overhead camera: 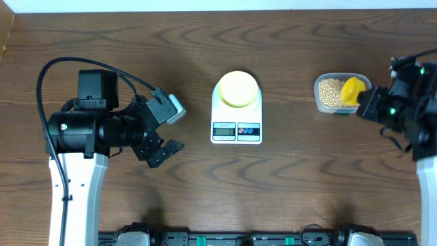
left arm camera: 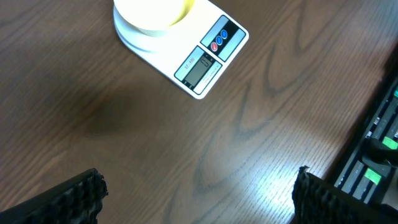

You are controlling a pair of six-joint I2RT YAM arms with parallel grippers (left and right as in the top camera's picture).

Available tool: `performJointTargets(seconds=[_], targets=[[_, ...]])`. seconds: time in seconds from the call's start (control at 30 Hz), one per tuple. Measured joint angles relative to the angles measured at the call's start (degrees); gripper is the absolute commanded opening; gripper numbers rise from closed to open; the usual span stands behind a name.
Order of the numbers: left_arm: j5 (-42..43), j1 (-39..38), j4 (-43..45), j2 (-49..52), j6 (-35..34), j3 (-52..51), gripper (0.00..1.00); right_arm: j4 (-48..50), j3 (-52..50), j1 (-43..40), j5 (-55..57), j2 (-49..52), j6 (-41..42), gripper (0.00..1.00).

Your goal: Scoop item into bowl and weigh 50g on scale

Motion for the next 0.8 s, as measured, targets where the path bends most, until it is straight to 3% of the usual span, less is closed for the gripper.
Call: performJointTargets(seconds=[0.3, 0.63, 0.8], targets=[[0.00, 0.00, 0.00, 0.00, 0.00, 0.00, 0.98, -6.03, 15.58, 3.13, 2.86, 15.50, -2.62, 0.01], [0.00, 0.00, 0.00, 0.00, 0.00, 0.00, 0.98, -10.34, 16.98, 11.89, 29.70, 20.37, -3.26, 0.01], [0.00, 0.00, 0.00, 0.00, 0.00, 0.00, 0.98, -12.90, 17.03, 12.07, 33.33, 24.20, -0.74, 0.01]])
